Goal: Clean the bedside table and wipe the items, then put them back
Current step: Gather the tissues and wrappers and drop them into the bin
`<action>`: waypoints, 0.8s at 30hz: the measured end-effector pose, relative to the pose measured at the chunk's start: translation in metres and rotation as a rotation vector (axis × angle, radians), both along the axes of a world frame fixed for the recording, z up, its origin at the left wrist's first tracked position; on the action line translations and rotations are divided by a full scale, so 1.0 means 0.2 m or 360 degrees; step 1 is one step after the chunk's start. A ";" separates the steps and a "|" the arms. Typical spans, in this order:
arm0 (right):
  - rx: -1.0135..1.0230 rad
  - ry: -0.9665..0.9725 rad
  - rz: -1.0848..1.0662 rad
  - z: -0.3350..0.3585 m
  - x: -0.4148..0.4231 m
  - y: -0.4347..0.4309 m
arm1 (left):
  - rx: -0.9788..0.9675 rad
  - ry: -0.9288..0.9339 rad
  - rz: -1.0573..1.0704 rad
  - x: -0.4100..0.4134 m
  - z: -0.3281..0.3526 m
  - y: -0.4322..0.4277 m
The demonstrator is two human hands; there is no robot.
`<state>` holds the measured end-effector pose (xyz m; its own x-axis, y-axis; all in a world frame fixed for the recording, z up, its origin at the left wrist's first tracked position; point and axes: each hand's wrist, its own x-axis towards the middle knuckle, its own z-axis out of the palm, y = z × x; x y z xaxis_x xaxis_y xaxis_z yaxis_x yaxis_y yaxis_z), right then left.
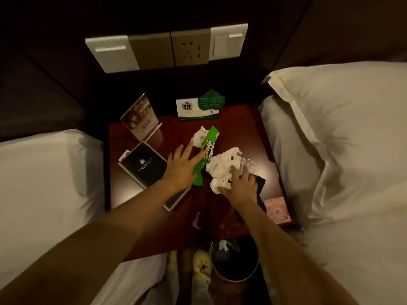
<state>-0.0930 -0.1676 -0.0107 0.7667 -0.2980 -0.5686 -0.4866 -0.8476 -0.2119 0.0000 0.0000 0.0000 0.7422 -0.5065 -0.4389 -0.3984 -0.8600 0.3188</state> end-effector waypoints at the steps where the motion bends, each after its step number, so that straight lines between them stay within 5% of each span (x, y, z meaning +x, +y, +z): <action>1: -0.0033 -0.0014 -0.0022 -0.03 0.03 -0.02 | 0.0021 -0.0041 -0.0061 0.04 -0.02 -0.02; 13: -0.0104 0.0023 -0.0069 -0.29 0.28 -0.04 | 0.0262 0.0057 -0.0440 0.33 -0.32 -0.19; 24: 0.0164 -0.0384 -0.0317 -0.35 0.39 0.07 | 0.0078 -0.0187 -0.0378 0.34 -0.42 -0.23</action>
